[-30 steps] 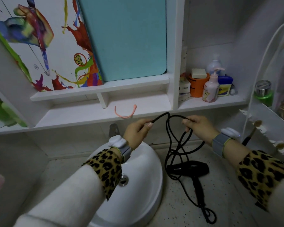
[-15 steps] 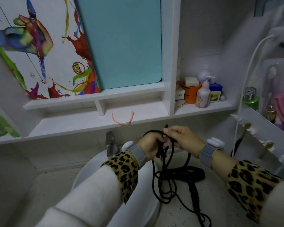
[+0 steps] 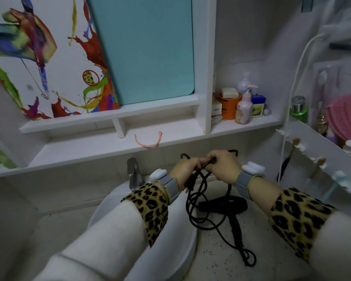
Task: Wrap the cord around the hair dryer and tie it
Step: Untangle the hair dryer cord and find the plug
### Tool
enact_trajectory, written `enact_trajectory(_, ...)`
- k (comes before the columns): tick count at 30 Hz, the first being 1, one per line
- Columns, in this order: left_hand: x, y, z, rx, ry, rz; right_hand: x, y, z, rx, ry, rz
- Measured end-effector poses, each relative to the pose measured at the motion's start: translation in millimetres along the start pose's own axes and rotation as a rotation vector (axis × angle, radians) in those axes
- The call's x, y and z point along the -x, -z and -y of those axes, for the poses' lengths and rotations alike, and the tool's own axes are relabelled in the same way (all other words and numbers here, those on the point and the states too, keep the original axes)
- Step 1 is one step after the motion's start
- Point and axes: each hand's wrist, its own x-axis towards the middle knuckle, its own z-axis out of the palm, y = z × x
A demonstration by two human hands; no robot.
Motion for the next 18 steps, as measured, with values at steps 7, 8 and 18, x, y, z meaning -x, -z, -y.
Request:
enact_trajectory(7,6.0,21.1,11.6,0.231,-0.083,-0.120,-10.2,40.7,-2.2,-0.822,-0.406,-0.156)
enact_trajectory(8,6.9,19.7,16.4,0.245,-0.083,-0.060,-9.9,43.8,2.6,-0.923,-0.432,-0.140)
enact_trajectory(18,33.1,-38.4,14.2,0.014,-0.144,0.093,15.4,69.8,43.2,-1.165,-0.307,-0.034)
